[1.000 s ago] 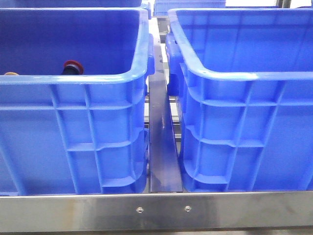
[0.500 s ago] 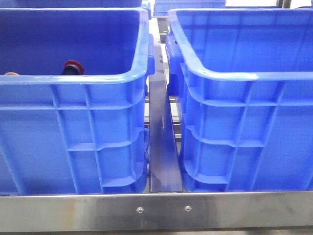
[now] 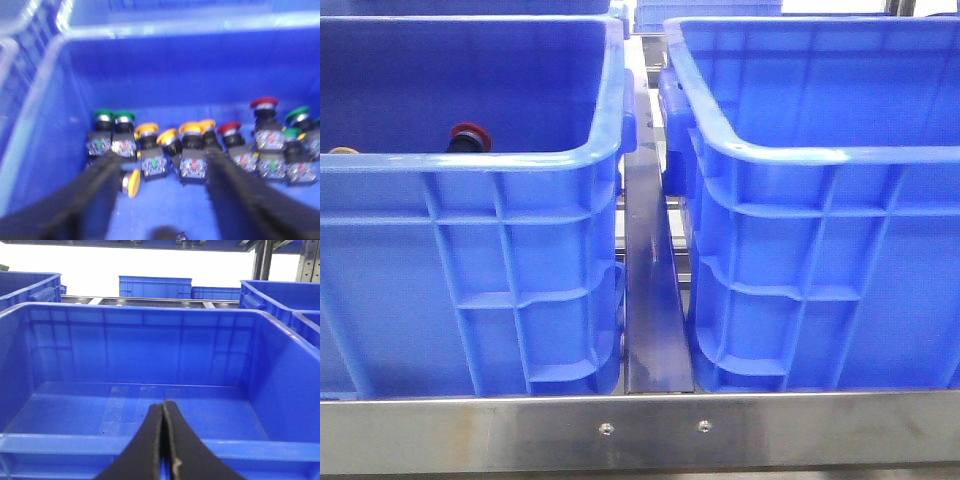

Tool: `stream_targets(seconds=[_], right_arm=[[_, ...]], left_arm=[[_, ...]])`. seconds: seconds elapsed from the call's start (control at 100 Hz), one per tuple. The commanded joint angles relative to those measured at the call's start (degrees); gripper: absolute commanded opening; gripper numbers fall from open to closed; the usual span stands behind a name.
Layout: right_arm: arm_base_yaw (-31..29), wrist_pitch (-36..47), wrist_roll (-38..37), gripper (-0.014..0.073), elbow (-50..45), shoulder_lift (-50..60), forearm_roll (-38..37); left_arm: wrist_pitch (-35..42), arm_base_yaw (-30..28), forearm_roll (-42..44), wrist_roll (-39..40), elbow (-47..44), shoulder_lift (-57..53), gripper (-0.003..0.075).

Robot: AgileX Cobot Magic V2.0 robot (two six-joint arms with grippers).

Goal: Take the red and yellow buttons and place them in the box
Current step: 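Lower the left gripper into the button bin toward a yellow-capped button, then grasp the yellow-capped button with the left gripper and lift it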

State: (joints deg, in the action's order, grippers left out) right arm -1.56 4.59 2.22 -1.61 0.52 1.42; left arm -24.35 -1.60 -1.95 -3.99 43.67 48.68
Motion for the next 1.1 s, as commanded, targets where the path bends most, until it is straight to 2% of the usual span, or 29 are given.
stream_targets(seconds=[0.0, 0.11, 0.33, 0.72, 1.09], right_arm=[[-0.13, 4.9, 0.12, -0.0066, -0.26, 1.22, -0.09], [-0.13, 4.9, 0.12, -0.0066, -0.26, 1.22, -0.09], [-0.13, 4.9, 0.12, -0.0066, -0.26, 1.22, -0.09], [-0.13, 4.9, 0.12, -0.0066, -0.26, 1.22, -0.09], [-0.13, 4.9, 0.12, -0.0066, -0.26, 1.22, -0.09]], left_arm=[[0.59, 0.47, -0.36, -0.64, 4.49, 5.33, 0.0461], [-3.61, 3.27, -0.36, -0.76, 8.4, 12.46, 0.0461], [-4.92, 7.98, -0.36, -0.76, 14.15, 23.01, 0.046], [-6.79, 7.87, 1.44, -0.55, 18.38, 35.55, 0.046], [-4.17, 7.87, 1.33, -0.2, 20.53, 41.95, 0.0459]])
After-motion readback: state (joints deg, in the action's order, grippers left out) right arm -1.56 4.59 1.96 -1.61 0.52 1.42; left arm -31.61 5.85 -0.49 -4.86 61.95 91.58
